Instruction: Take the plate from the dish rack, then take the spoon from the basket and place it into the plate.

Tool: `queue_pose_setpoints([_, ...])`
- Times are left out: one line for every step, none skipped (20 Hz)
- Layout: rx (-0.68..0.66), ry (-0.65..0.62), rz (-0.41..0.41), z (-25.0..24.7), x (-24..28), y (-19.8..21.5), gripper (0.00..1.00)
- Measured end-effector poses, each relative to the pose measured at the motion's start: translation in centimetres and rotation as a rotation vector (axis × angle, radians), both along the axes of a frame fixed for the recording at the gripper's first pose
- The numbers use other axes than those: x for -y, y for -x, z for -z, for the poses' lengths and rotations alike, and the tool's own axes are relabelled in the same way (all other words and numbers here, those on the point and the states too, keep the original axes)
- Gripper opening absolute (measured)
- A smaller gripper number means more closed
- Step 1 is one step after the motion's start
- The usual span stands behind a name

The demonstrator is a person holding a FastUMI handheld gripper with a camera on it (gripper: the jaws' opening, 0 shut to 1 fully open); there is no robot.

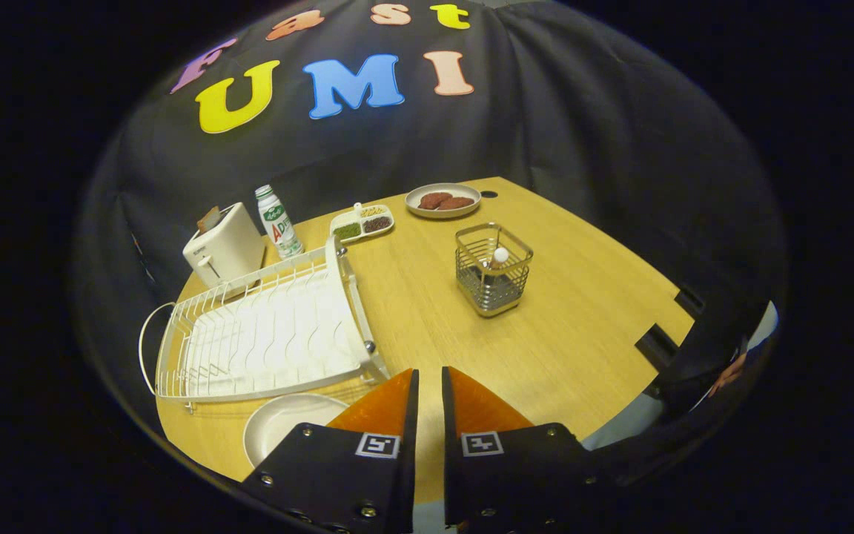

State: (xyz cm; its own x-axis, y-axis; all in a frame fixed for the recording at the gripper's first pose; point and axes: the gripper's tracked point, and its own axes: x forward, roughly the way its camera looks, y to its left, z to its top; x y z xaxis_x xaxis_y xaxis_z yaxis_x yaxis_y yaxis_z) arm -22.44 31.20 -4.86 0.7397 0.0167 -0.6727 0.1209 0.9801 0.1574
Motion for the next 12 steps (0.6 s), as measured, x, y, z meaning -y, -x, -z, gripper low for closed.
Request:
queue_pose_setpoints([0.014,0.018,0.017,-0.4,0.8,-0.8,0.16])
queue_pose_setpoints([0.024,0.033,0.031,-0.8,1.6,-1.7,0.16])
queue_pose_setpoints([0.031,0.047,0.044,-0.9,2.3,-2.4,0.16])
queue_pose_setpoints([0.037,0.059,0.058,-1.1,2.9,-3.2,0.16])
queue_pose_setpoints([0.042,0.074,0.074,-1.1,3.6,-3.8,0.16])
queue_pose_setpoints([0.043,0.085,0.084,-1.2,4.2,-4.5,0.16])
queue_pose_setpoints([0.044,0.095,0.095,-1.1,4.6,-5.0,0.16])
queue_pose_setpoints([0.043,0.103,0.106,-1.0,5.1,-5.5,0.16])
queue_pose_setpoints([0.038,0.11,0.117,-0.8,5.4,-5.8,0.16])
queue_pose_setpoints([0.032,0.113,0.124,-0.6,5.7,-6.2,0.16])
queue_pose_setpoints([0.028,0.115,0.128,-0.4,5.8,-6.6,0.16])
queue_pose_setpoints([0.027,0.115,0.127,-0.3,5.8,-6.9,0.16])
